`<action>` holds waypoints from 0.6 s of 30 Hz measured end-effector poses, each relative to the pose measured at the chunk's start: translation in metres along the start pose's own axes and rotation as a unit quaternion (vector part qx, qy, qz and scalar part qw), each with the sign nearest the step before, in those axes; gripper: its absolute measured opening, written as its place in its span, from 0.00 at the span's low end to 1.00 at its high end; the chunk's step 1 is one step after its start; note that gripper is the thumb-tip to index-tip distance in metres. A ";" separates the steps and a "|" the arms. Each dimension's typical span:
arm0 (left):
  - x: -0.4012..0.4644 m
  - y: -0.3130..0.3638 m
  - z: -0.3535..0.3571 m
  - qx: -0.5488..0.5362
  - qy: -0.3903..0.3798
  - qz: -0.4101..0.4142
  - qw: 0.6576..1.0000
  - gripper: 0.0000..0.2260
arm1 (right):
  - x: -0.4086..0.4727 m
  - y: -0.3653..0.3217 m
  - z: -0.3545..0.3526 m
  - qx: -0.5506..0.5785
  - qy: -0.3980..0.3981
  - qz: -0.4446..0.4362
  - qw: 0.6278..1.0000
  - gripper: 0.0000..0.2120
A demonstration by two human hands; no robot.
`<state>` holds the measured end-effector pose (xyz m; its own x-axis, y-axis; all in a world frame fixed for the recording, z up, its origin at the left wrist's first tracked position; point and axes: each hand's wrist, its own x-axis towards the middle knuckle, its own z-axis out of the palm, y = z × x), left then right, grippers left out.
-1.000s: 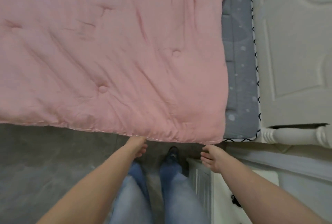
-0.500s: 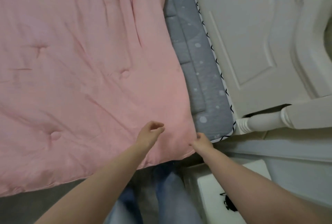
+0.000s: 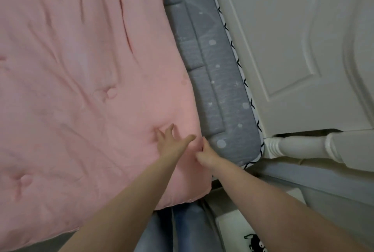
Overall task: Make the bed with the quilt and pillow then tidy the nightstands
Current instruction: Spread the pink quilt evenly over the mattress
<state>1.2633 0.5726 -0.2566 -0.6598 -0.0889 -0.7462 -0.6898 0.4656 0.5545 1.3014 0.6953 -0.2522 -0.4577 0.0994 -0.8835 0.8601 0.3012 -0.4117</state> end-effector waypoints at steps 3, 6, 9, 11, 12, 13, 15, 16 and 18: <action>0.021 0.005 0.000 -0.025 -0.008 -0.029 0.999 0.51 | 0.018 0.000 0.023 -0.007 -0.044 0.014 0.999 0.42; 0.035 -0.002 -0.007 -0.024 0.015 -0.035 0.999 0.50 | 0.003 -0.015 0.052 -0.116 -0.049 -0.020 0.992 0.25; 0.043 -0.024 -0.033 0.051 0.076 0.014 0.996 0.26 | -0.006 -0.026 0.071 -0.093 -0.123 -0.068 0.986 0.16; 0.048 -0.043 -0.049 0.027 0.137 -0.031 0.990 0.19 | -0.007 -0.031 0.071 -0.028 -0.117 -0.085 0.989 0.18; 0.053 -0.049 -0.057 0.006 0.171 -0.056 0.984 0.17 | 0.000 -0.033 0.071 -0.001 -0.055 -0.089 0.994 0.17; 0.057 -0.055 -0.065 -0.019 0.200 -0.065 0.977 0.16 | 0.009 -0.034 0.070 0.033 0.031 -0.088 0.995 0.15; 0.056 -0.059 -0.088 -0.081 0.214 -0.084 0.970 0.14 | 0.023 -0.035 0.063 0.083 0.150 -0.037 0.984 0.10; 0.069 -0.078 -0.101 -0.089 0.192 -0.088 0.973 0.13 | 0.028 -0.036 0.061 0.101 0.170 -0.003 0.980 0.09; 0.099 -0.119 -0.133 -0.085 0.144 -0.100 0.981 0.08 | 0.034 -0.040 0.059 0.148 0.104 0.091 0.979 0.16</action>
<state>1.2408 0.3915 -0.3475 -0.5456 -0.4207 -0.7248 -0.8380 0.2621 0.4786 1.2647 0.6304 -0.2788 -0.2998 0.3266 -0.8963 0.9452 -0.0255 -0.3254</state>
